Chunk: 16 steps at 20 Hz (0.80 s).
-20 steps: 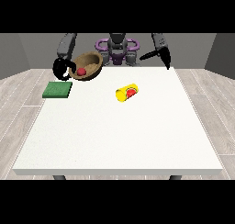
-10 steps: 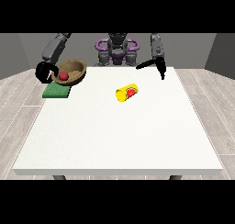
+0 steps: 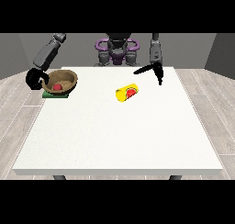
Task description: Pick the cup and pour the ball into the bowl, then pick the bowl and place it on the pad
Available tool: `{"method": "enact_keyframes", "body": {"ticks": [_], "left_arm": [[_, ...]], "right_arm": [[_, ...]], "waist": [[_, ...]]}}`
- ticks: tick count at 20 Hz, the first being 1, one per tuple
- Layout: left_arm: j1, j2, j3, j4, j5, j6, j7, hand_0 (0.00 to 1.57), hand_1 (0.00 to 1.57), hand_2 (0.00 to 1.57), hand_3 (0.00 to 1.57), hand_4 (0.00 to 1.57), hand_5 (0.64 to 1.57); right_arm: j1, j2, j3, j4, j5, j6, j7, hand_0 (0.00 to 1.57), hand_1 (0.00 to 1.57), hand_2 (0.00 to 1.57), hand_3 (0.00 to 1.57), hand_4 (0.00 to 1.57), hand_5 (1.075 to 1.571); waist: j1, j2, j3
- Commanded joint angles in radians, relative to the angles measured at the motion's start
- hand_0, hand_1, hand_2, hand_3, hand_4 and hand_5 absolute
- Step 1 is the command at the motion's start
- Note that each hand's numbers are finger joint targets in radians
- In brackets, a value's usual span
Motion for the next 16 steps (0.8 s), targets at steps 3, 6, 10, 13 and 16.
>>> {"method": "enact_keyframes", "body": {"ticks": [3, 6, 10, 13, 16], "left_arm": [[0.016, 0.004, -0.033, -0.153, -0.017, -0.004, 0.064, 0.0, 0.0, 0.0, 0.0, 0.0, 1.563], [0.056, -0.013, -0.057, -0.211, -0.051, 0.031, 0.063, 0.0, 0.0, 0.0, 0.0, 0.0, 1.564], [0.042, 0.0, -0.036, -0.214, -0.037, 0.017, 0.102, 0.0, 0.0, 0.0, 0.0, 0.0, 1.563], [0.057, -0.024, -0.055, -0.208, -0.035, 0.012, 0.133, 0.0, 0.0, 0.0, 0.0, 0.0, 1.566], [0.061, 0.009, -0.016, -0.17, 0.001, -0.026, 0.14, 0.0, 0.0, 0.0, 0.0, 0.0, 1.566]], "right_arm": [[-0.02, -0.043, -0.02, 0.072, 0.019, -0.011, -0.103, 1.57, 1.57, 1.57, 0.0, 1.04, 1.569], [-0.049, -0.105, -0.016, 0.089, 0.026, 0.045, -0.088, 1.57, 1.57, 1.57, 0.34, 1.03, 1.571], [-0.075, -0.097, -0.039, 0.112, -0.004, 0.055, -0.056, 1.57, 1.57, 1.57, 0.21, 1.01, 1.571], [-0.091, -0.118, -0.045, 0.134, -0.02, 0.069, 0.032, 1.57, 1.57, 1.57, 0.0, 0.78, 1.569], [-0.058, -0.097, -0.026, 0.132, -0.009, 0.065, 0.053, 1.57, 1.57, 1.57, 0.26, 0.74, 1.57]], "waist": [[0.009, 0.081, 0.0005], [-0.004, 0.103, 0.0006], [-0.031, 0.075, -0.0003], [-0.031, 0.012, -0.001], [-0.024, -0.049, -0.0017]]}}
